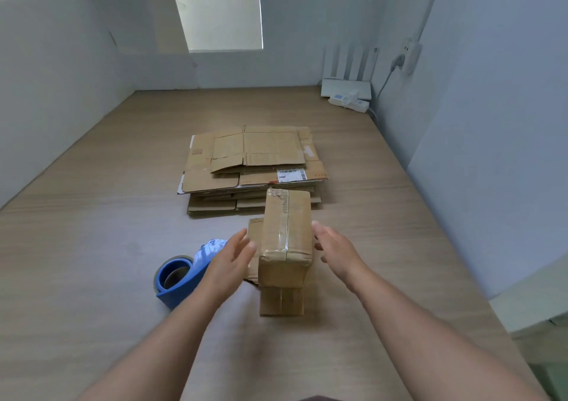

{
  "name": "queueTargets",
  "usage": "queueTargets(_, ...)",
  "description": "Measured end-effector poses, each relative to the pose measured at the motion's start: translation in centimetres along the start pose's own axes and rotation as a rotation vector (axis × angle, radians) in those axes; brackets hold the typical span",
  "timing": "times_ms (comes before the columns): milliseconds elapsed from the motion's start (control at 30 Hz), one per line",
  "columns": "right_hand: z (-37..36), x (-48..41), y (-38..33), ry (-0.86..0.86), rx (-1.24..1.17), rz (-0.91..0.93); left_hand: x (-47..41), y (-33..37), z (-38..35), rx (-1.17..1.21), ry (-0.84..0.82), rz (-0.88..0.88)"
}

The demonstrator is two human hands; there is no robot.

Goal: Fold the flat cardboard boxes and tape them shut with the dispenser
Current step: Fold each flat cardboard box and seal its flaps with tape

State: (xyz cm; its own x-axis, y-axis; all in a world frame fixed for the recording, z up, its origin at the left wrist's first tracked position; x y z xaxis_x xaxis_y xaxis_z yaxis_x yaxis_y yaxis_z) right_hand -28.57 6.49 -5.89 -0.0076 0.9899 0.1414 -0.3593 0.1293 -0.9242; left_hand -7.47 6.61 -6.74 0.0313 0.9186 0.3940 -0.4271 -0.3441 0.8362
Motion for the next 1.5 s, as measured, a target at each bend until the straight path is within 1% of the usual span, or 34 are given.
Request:
queueTargets(33, -0.6, -0.3, -0.4, -0.019, -0.031, -0.011, -0.3, 0.8, -0.2, 0.05, -0.009, 0.018)
queueTargets(100, -1.1, -0.7, -0.3, -0.003, 0.006, -0.06, -0.7, 2.1, -1.0, 0.071, -0.037, 0.04)
queueTargets(200, 0.0, -0.8, 0.5, 0.045, 0.094, -0.176, -1.2, 2.9, -1.7, -0.086, -0.05, 0.094)
queueTargets(267, 0.5, -0.6, 0.7, 0.027, 0.039, -0.237, -1.1, 3.3, -2.3, -0.155, -0.083, 0.142)
queueTargets(333, 1.0, -0.6, 0.3, 0.008, -0.002, -0.238, -0.9, 4.2, -2.9, -0.162, -0.122, 0.145)
queueTargets(400, 2.0, -1.3, -0.8, 0.035, 0.025, -0.156, -0.9, 5.7, -2.9, -0.116, -0.099, 0.078)
queueTargets(467, 3.2, -2.0, -2.6, 0.066, 0.041, -0.02, -0.9, 7.5, -2.2, 0.009, -0.063, 0.004)
queueTargets(533, 4.2, -2.4, -4.7, 0.069, -0.036, 0.115, -1.0, 9.5, -1.3, 0.132, -0.046, -0.07)
queueTargets(600, 4.9, -2.5, -6.1, 0.049, -0.084, 0.21, -0.8, 11.3, -0.2, 0.224, -0.012, -0.123)
queueTargets(700, 5.0, -2.3, -7.8, -0.016, -0.101, 0.317, -0.6, 12.1, 1.0, 0.38, 0.035, -0.126)
queueTargets(767, 4.9, -1.9, -7.6, -0.011, -0.146, 0.295, 0.0, 11.4, 0.8, 0.412, 0.013, -0.108)
queueTargets(800, 5.1, -1.6, -7.0, 0.022, -0.122, 0.249, 0.2, 10.7, 0.5, 0.393, 0.001, -0.075)
queueTargets(867, 5.2, -1.1, -5.3, 0.071, -0.063, 0.131, 0.6, 8.2, -0.4, 0.334, -0.009, 0.056)
queueTargets(933, 4.1, -0.6, -3.3, 0.034, -0.086, 0.004, 0.8, 5.7, -1.3, 0.28, -0.038, 0.173)
queueTargets(1000, 2.9, 0.0, -2.1, -0.024, -0.01, -0.059, 1.3, 4.4, -2.1, 0.239, -0.071, 0.231)
queueTargets(1067, 2.1, 0.4, -2.3, -0.049, 0.134, -0.035, 1.5, 3.9, -2.3, 0.184, -0.063, 0.237)
queueTargets(1133, 1.5, 0.6, -3.4, -0.088, 0.244, -0.004, 1.5, 4.3, -2.3, 0.084, -0.033, 0.206)
queueTargets(1200, 0.9, 0.7, -4.1, -0.128, 0.416, -0.001, 1.2, 4.6, -2.2, -0.004, 0.0, 0.176)
queueTargets(1267, 0.7, 0.1, -4.3, -0.103, 0.532, 0.018, 1.0, 4.7, -2.0, -0.075, 0.051, 0.159)
queueTargets(1367, 1.7, -0.2, -4.1, 0.02, 0.52, 0.051, 1.0, 4.5, -1.4, -0.081, 0.111, 0.173)
queueTargets(1433, 2.6, 0.0, -3.5, 0.069, 0.473, 0.056, 1.6, 4.7, -1.2, -0.083, 0.138, 0.187)
queueTargets(1500, 3.3, 0.6, -3.8, 0.103, 0.472, 0.1, 2.4, 5.3, -1.0, -0.125, 0.18, 0.166)
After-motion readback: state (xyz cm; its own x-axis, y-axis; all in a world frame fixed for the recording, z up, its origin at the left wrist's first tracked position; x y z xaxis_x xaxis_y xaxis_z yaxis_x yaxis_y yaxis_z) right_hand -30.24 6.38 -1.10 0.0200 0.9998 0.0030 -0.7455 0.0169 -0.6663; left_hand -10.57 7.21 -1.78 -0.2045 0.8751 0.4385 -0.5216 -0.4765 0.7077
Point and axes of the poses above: each hand's wrist, its own x-axis away from the middle knuckle, its own z-axis out of the back of the hand, y = z × x, the point moved 9 cm from there along -x, towards the middle knuckle, and after that the axes turned 9 degrees about z, right-handed, at the moved point
